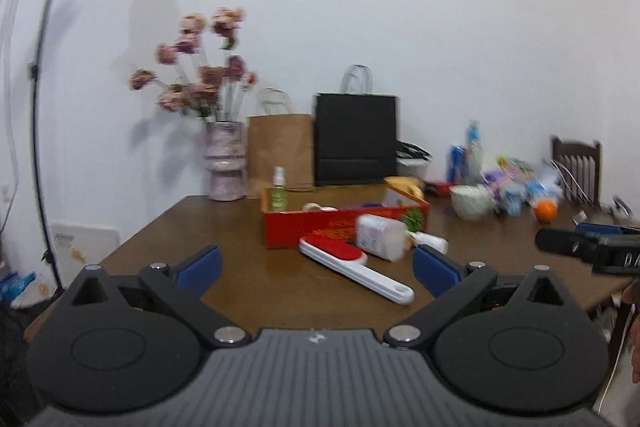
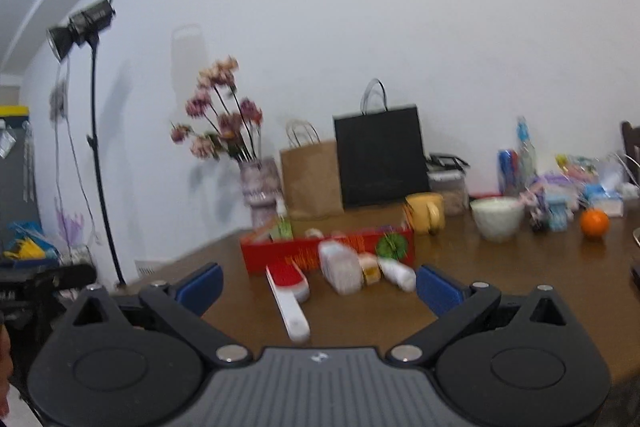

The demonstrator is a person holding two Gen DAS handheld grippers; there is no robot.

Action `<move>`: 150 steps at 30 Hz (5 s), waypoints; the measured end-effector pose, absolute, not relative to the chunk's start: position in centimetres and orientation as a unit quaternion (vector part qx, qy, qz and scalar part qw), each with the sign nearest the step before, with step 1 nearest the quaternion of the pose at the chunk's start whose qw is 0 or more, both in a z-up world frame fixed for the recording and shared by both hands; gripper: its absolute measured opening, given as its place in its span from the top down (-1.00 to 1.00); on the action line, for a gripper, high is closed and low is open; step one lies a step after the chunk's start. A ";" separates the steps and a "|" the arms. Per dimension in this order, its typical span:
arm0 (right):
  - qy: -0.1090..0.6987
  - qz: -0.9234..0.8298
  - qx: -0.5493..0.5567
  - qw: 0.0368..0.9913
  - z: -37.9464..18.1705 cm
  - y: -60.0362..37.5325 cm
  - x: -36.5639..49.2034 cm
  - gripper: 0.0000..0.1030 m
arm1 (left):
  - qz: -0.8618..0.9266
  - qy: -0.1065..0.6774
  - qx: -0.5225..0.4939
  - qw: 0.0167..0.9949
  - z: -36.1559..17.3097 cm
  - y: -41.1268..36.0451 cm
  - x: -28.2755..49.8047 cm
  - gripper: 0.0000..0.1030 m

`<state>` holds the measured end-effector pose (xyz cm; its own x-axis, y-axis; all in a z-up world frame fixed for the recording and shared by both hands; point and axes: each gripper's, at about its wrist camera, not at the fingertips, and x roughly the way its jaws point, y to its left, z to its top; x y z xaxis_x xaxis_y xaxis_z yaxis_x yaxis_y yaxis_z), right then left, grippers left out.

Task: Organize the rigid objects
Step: 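Grasp the translucent white jug with the left tool while the right tool grasps the white spray bottle, then lift the jug and spray bottle and carry them over the box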

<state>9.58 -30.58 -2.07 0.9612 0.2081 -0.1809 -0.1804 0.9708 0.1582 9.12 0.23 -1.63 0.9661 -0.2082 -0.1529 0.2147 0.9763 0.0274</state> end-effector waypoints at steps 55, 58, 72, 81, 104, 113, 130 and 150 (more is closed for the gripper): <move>0.327 0.152 -0.043 0.932 -7.5 -34.7 47.4 0.17 | -0.112 0.255 0.015 0.960 -6.2 -15.0 43.8 -0.15; 0.335 0.155 -0.051 0.928 -8.0 -34.0 48.2 0.25 | -0.096 0.276 0.006 0.956 -6.8 -15.4 45.0 0.15; 0.302 0.153 -0.036 0.940 -5.6 -34.1 44.1 0.34 | -0.080 0.233 -0.001 0.969 -4.0 -14.4 40.8 0.18; 0.190 0.127 -0.039 0.973 1.1 -33.6 33.4 0.36 | -0.058 0.131 -0.010 0.990 1.8 -10.8 30.8 0.18; 0.088 0.134 -0.012 0.987 2.8 -29.9 11.6 0.35 | -0.026 0.054 -0.029 0.998 2.0 -4.4 10.1 0.17; 0.099 0.130 -0.004 0.987 2.3 -30.2 12.0 0.35 | -0.030 0.058 -0.028 0.997 1.6 -4.1 10.5 0.17; 0.111 0.131 0.005 0.985 2.5 -31.1 18.2 0.35 | -0.030 0.061 -0.025 0.997 2.0 -4.9 16.6 0.17; 0.152 0.170 0.002 0.974 6.6 -33.0 45.8 0.35 | -0.024 0.072 -0.008 0.997 5.4 -6.3 41.6 0.17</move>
<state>45.82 -32.95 6.64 0.8956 0.3325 -0.2955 -0.3311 0.9419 0.0565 41.56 -6.33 5.44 0.9886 -0.0496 -0.1425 0.0473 0.9987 -0.0196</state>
